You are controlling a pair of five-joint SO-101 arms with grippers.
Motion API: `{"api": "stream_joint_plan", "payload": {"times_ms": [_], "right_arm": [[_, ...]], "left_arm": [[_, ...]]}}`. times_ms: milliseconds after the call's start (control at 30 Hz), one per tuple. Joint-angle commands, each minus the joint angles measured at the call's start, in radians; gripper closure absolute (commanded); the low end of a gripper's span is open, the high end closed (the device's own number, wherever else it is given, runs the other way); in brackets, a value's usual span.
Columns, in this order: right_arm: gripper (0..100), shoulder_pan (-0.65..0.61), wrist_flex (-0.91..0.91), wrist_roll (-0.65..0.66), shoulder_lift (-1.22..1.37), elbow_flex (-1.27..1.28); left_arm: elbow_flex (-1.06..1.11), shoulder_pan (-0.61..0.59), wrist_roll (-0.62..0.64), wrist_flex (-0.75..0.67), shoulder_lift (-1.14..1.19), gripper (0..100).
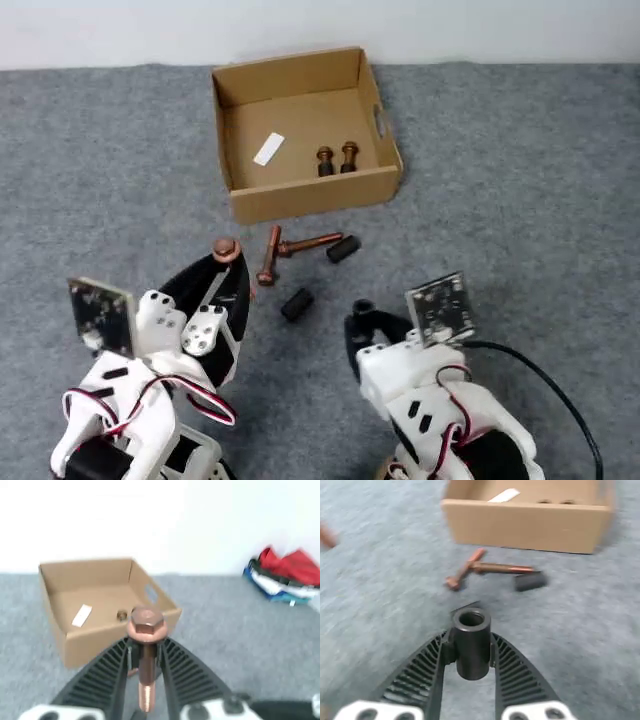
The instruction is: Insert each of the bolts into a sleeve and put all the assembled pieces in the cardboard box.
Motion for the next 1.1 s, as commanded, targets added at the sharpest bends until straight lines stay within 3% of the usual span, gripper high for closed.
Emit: {"api": "stream_joint_plan", "payload": {"times_ms": [0,167,367,667,1067], "right_arm": [[99.1,-0.108,-0.041,-0.008,0.001,0.003],[99.1,-0.130,-0.134,0.114,0.001,0.049],[99.1,-0.131,-0.191,0.276,0.001,0.069],[99.1,-0.133,-0.197,0.325,-0.007,0.051],[99.1,-0.133,-0.237,0.325,-0.002,0.026]], "left_arm": [[0.027,0.005,0.008,-0.123,-0.041,99],[0.059,0.044,0.092,-0.235,-0.038,99],[0.070,0.150,0.164,-0.245,-0.040,99],[0.145,0.241,0.166,-0.244,-0.040,99],[0.180,0.252,0.167,-0.187,-0.038,99]]}}
